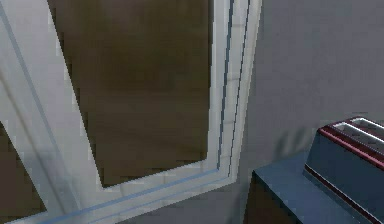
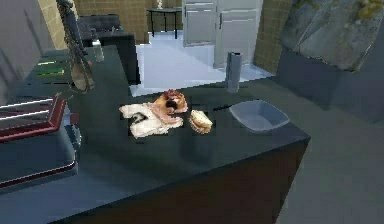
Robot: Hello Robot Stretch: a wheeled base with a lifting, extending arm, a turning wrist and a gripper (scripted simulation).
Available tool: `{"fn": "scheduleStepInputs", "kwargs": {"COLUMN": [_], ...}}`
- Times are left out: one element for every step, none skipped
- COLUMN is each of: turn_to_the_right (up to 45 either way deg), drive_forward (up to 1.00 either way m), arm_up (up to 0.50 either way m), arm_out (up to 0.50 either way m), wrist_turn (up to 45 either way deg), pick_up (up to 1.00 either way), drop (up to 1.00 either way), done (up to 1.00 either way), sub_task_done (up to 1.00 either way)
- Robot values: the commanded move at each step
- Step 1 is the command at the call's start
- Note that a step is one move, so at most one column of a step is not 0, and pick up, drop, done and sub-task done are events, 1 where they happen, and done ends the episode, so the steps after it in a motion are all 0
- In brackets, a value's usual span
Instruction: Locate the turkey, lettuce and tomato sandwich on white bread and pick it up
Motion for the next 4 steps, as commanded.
{"fn": "scheduleStepInputs", "kwargs": {"turn_to_the_right": [0.0,0.0,0.0,0.0], "drive_forward": [0.00,0.00,0.00,0.00], "arm_up": [0.50,0.38,0.00,0.00], "arm_out": [0.00,0.00,0.36,0.00], "wrist_turn": [0.0,0.0,0.0,45.0], "pick_up": [0.00,0.00,0.00,0.00], "drop": [0.00,0.00,0.00,0.00], "done": [0.00,0.00,0.00,0.00], "sub_task_done": [0.00,0.00,0.00,0.00]}}
